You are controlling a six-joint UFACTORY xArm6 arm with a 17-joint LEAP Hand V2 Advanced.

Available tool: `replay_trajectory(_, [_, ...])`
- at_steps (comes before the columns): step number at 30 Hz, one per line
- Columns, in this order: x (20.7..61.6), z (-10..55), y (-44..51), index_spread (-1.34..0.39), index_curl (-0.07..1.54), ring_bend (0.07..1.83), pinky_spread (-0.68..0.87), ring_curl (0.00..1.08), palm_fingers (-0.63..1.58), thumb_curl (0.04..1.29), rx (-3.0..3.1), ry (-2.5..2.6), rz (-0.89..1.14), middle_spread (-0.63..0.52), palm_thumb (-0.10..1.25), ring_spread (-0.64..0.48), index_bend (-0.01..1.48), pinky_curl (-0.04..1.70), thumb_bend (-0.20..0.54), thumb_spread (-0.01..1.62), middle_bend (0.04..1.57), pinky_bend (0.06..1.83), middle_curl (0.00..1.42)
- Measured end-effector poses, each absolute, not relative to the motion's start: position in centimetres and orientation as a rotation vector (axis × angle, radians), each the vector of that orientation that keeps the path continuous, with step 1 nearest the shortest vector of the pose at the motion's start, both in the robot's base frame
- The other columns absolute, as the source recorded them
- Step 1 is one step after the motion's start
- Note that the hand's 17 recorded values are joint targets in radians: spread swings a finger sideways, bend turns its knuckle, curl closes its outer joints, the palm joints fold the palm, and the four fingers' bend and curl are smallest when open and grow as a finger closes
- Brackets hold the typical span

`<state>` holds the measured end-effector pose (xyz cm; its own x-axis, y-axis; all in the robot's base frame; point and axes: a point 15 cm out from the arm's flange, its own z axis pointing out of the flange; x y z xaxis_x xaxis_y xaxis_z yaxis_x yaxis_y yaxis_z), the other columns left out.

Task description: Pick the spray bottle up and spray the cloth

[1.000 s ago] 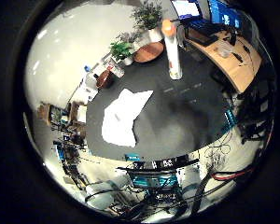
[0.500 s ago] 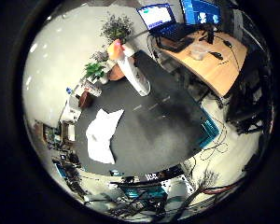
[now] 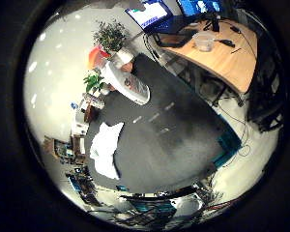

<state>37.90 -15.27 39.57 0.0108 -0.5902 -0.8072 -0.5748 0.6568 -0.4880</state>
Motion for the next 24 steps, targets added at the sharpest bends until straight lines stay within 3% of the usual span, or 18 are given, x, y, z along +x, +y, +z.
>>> replay_trajectory(24, [45.4, 32.6, -18.1, 0.0, 0.28, 0.25, 0.57, 0.25, -0.05, 0.4, -0.652, 1.572, -0.014, 0.3, 0.43, 0.4, 0.16, 0.27, -0.024, 1.09, 0.17, 0.67, 0.24])
